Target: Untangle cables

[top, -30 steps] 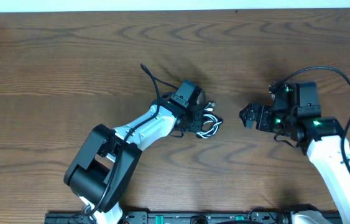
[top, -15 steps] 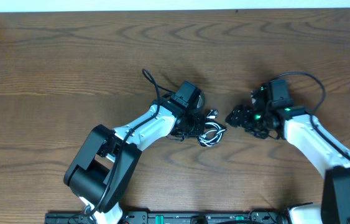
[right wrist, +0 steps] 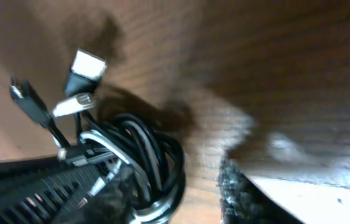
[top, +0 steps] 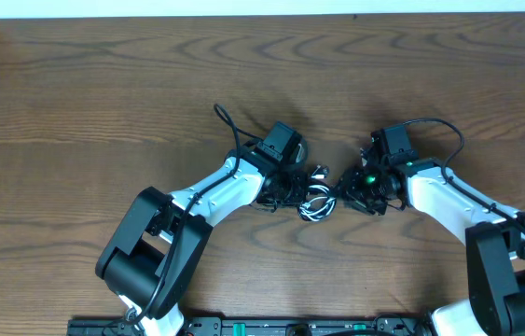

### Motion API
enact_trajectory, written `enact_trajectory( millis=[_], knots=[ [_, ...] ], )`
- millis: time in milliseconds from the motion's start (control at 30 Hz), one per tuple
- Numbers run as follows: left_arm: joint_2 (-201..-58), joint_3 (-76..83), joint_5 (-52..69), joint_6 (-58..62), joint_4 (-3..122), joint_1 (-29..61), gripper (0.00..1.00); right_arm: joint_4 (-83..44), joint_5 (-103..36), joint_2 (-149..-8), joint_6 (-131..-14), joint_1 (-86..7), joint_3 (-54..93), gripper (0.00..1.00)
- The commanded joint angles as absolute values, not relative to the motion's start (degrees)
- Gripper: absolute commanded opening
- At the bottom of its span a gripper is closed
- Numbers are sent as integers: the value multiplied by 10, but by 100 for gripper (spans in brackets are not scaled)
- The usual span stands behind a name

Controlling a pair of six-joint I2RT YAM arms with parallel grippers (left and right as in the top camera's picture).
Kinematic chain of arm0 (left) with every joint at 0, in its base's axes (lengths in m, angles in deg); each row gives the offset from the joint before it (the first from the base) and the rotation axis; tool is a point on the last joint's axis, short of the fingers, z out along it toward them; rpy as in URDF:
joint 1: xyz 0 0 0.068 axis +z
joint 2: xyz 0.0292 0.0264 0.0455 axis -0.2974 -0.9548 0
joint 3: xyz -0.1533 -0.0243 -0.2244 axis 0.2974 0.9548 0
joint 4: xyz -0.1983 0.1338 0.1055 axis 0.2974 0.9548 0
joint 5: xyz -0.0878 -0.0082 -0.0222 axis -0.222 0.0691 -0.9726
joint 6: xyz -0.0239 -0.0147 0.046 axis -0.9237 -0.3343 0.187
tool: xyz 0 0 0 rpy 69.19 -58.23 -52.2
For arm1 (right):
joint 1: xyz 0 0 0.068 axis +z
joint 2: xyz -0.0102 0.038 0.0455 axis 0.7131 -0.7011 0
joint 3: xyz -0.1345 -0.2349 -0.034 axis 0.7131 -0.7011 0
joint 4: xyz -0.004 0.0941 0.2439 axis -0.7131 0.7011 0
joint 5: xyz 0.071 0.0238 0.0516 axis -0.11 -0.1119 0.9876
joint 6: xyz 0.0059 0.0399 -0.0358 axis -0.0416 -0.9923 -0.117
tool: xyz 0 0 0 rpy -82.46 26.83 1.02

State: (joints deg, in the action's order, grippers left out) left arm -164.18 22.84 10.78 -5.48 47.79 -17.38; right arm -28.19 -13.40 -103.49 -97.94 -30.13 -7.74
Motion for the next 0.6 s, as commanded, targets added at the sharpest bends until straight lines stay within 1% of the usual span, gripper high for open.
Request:
enact_trajectory(
  millis=[0,133,200,267,400,500,567],
  knots=[
    [-1644,231,99,-62,482,-176,8,-292,-131,-1038,-987,-298,-81,28],
    [-1643,231,99,-62,482,-176,8,-314,-131,-1038,-987,-298,-81,25],
    [-1643,231,99,-62,484,-176,8,-320,-131,-1038,-987,-298,-81,19],
    [-1643,231,99,-62,486,-176,8,-321,-130,-1038,-987,-298,-81,18],
    [-1644,231,99,-62,486,-176,8,-316,-117,-1038,-987,-297,-81,17],
    [-1643,231,99,-62,486,-176,8,-309,-83,-1038,-987,-291,-81,21],
    [-1643,231,99,-62,486,-176,8,-307,-75,-1038,-987,-289,-81,19]
  ],
)
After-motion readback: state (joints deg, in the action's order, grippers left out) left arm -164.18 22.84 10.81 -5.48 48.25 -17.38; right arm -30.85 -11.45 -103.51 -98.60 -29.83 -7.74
